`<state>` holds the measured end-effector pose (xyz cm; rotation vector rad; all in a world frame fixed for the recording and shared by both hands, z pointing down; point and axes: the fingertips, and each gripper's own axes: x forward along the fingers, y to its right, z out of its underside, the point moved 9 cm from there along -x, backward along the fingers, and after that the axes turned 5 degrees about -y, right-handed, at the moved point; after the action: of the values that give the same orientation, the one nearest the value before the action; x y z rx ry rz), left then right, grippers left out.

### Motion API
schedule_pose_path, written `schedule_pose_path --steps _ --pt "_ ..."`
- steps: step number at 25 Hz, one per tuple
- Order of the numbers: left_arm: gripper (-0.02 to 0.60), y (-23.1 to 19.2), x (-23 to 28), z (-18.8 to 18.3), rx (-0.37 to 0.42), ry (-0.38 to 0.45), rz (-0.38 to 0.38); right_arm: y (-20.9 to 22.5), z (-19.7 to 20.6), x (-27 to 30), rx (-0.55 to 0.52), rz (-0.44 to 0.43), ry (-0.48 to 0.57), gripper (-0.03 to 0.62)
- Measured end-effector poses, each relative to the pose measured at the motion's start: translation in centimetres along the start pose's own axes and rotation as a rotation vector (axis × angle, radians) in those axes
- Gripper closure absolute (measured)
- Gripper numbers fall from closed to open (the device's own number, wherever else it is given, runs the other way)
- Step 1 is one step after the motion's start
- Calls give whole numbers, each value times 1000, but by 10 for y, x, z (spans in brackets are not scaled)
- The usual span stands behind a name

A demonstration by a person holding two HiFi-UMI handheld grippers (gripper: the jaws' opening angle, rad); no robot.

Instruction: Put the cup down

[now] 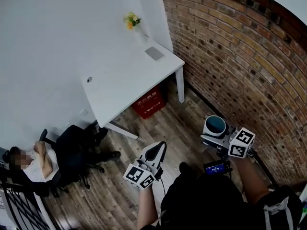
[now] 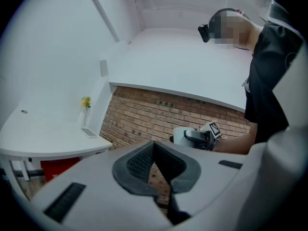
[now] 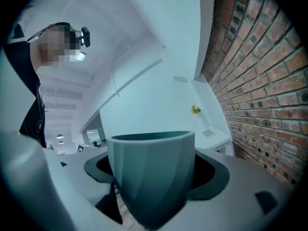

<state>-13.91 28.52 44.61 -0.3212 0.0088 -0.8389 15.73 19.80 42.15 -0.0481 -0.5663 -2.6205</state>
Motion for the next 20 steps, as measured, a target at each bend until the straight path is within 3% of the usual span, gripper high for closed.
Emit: schedule_pose_path --steps 11,20 --pt "574 -105 24 -26 -43 40 -35 64 -34 97 10 -2 -42 177" --pt "574 -194 103 -54 -35 21 -120 181 -70 190 33 -92 -36 177"
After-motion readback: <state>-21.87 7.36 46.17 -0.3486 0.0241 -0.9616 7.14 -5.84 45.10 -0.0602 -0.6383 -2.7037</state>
